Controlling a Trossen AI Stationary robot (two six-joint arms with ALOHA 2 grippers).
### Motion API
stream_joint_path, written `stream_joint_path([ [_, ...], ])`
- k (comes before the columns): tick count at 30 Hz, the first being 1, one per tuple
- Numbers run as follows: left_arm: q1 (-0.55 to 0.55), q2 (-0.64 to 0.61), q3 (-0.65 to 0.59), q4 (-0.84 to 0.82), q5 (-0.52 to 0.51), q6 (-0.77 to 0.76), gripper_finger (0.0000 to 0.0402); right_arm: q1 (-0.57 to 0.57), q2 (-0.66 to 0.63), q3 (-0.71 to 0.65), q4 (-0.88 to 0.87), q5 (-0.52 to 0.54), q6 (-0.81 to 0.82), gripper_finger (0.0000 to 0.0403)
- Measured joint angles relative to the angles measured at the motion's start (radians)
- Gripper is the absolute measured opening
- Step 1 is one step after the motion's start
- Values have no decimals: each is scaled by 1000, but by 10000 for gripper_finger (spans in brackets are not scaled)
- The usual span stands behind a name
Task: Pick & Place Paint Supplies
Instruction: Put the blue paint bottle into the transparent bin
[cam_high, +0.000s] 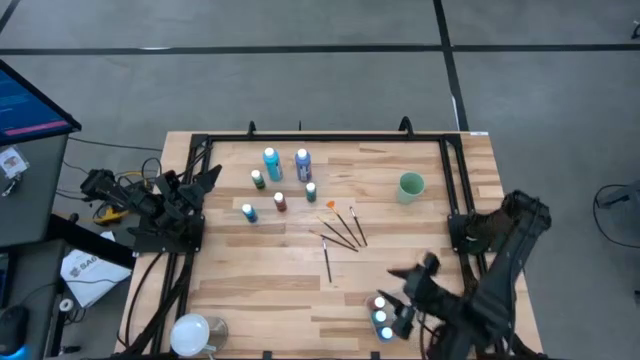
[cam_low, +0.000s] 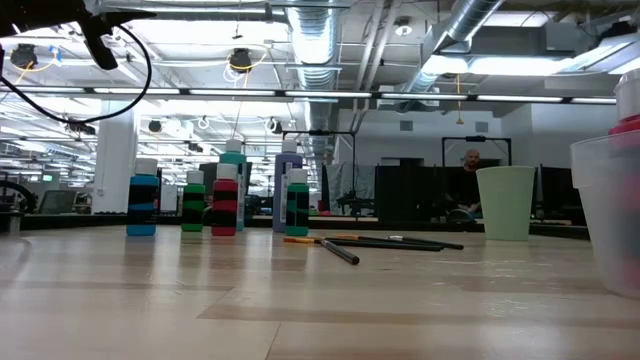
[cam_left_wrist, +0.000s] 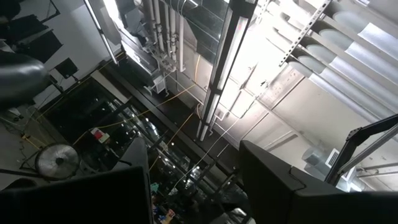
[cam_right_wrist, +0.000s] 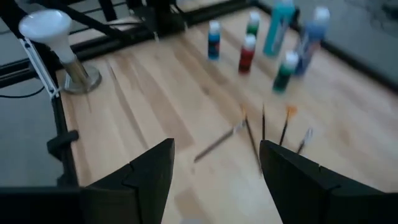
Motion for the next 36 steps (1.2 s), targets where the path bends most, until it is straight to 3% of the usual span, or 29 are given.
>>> stream_joint_path([
  [7, 0, 0, 0, 0, -4, 0, 132, -188, -89, 0, 341, -46, -585, 230],
  [15, 0, 0, 0, 0, -3, 0, 132, -415, -106, 0, 679, -431, -1014, 230],
  [20, 0, 0, 0, 0, -3, 0, 132, -545, -51, -13, 873, -666, -1132, 230],
  [25, 0, 0, 0, 0, -3, 0, 132, -646, 57, -15, 1038, -768, -1199, 230],
  [36, 0, 0, 0, 0, 1, 0, 132, -793, 348, 28, 1300, -790, -1223, 255],
])
